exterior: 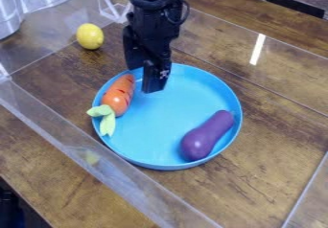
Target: Put the carrot in the blue tray
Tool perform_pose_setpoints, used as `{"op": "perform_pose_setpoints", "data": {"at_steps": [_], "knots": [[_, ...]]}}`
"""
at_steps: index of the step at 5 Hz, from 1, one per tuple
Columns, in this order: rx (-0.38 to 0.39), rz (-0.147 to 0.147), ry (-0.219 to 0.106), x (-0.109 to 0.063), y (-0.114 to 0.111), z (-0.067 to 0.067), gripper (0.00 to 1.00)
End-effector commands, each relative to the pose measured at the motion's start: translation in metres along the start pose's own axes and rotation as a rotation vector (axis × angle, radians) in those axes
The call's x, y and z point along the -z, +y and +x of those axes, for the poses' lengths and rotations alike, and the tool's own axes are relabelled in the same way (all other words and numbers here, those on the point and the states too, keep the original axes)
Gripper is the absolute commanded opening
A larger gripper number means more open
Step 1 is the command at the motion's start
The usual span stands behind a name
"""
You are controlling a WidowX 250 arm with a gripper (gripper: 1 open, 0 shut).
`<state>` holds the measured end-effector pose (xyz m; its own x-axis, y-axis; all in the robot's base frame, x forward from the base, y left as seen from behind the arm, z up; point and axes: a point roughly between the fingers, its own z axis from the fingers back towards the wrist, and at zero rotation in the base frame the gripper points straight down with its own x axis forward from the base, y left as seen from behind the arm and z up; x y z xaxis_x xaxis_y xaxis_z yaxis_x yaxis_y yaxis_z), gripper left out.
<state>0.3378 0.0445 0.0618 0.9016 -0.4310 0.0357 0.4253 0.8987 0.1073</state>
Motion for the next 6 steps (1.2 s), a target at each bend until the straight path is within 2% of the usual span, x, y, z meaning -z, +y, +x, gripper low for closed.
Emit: {"op": "perform_pose_setpoints", "data": {"at_steps": [1,6], "knots": [[-0.022,0.032,-0.044,-0.013,0.016,0.003,1.00],[-0.014,0.042,-0.033,0.005,0.033,0.007,1.00]]}}
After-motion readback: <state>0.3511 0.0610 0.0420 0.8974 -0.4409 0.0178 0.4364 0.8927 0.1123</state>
